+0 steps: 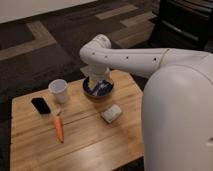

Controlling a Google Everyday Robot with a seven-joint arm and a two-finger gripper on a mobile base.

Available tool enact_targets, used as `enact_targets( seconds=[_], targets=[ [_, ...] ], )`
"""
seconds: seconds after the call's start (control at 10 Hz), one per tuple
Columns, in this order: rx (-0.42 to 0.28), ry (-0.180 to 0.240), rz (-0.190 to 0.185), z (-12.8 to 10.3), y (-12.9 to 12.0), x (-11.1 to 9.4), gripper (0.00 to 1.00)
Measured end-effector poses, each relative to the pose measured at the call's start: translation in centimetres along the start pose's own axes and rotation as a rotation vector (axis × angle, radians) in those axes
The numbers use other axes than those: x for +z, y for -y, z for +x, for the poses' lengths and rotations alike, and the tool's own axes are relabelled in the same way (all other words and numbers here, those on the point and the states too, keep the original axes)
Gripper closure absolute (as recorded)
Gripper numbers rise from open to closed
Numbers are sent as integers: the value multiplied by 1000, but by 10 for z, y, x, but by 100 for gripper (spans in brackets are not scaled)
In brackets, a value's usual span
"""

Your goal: Drag the ceramic bowl in a circle

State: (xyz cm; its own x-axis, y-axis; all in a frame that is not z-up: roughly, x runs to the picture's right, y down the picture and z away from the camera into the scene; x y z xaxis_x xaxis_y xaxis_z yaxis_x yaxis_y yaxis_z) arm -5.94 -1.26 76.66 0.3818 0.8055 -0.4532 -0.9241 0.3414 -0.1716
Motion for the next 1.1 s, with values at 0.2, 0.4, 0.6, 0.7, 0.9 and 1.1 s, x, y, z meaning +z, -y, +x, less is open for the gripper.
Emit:
enact_targets(
  seconds=[0.2, 0.4, 0.6, 0.7, 0.9, 1.1],
  targets=[
    [-141, 44, -38, -21, -37, -8, 35],
    [-247, 100, -35, -50, -48, -7, 35],
    [-304, 139, -33, -75, -46, 2, 35],
    [-314, 151, -50, -85, -45, 10, 35],
    [-281, 143, -109, -89, -41, 30, 35],
    [-264, 139, -125, -90, -36, 35, 35]
  ],
)
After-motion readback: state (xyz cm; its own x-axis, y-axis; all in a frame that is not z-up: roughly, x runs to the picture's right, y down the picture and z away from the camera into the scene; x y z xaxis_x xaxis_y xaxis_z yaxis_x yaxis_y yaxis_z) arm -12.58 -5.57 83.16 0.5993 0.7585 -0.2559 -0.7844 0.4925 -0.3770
